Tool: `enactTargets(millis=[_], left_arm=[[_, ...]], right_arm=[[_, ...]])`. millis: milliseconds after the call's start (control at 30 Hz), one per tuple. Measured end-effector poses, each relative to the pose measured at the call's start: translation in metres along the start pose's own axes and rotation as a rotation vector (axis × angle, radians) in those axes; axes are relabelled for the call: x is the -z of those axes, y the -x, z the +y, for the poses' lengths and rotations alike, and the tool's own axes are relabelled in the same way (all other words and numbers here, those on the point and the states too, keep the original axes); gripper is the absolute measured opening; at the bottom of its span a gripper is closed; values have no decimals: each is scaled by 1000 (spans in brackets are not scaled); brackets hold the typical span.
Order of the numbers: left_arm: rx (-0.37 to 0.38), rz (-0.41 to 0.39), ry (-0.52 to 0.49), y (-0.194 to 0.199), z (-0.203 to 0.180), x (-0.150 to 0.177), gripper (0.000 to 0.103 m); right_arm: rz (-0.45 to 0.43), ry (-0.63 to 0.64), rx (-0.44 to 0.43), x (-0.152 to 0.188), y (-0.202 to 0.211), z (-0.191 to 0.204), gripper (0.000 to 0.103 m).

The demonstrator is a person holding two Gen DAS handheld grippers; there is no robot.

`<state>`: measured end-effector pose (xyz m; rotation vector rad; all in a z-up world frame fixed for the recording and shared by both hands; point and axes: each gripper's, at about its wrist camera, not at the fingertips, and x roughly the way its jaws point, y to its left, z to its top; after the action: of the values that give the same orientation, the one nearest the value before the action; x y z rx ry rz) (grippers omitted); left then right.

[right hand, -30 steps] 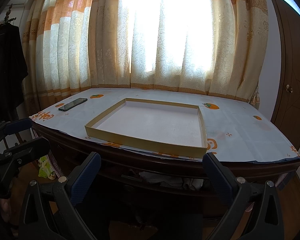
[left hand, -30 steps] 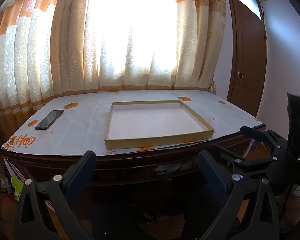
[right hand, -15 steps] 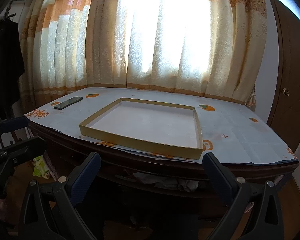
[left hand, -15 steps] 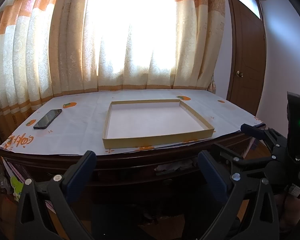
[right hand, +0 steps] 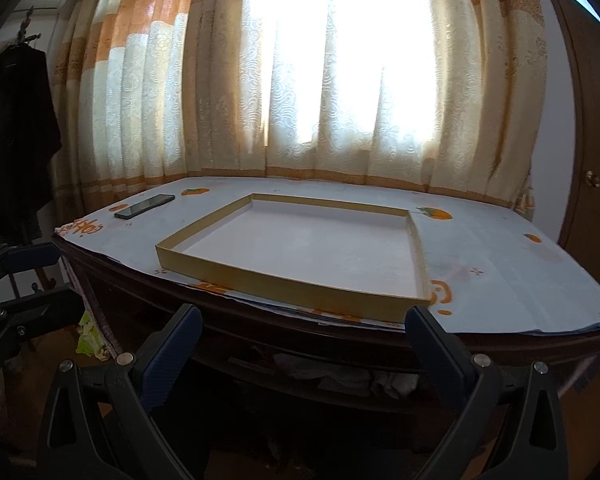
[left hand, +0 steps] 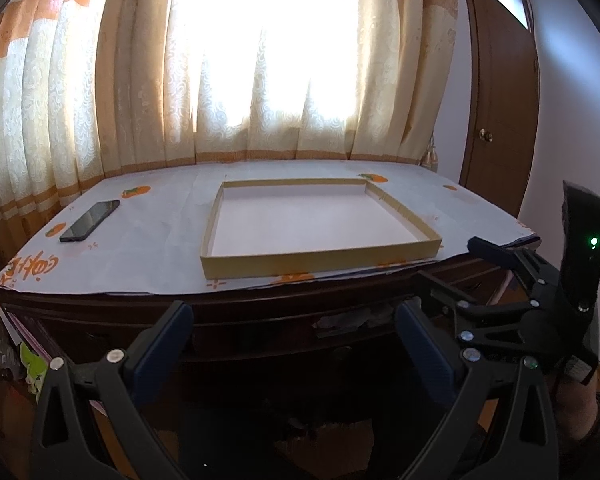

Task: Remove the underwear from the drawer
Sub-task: 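Lower both tools toward the open drawer of clothes below the table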

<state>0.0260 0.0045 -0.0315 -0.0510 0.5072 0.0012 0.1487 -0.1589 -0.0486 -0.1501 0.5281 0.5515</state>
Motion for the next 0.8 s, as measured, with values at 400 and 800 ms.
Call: enactTargets(millis=[400,800], left_arm=[[-33,44,38,-29,18,12,103],[-83,51,36,-53,32,23,103]], right_arm=[[-162,59,-14,21,-36,0,102],[-284,123,13,40,-64,-3,102]])
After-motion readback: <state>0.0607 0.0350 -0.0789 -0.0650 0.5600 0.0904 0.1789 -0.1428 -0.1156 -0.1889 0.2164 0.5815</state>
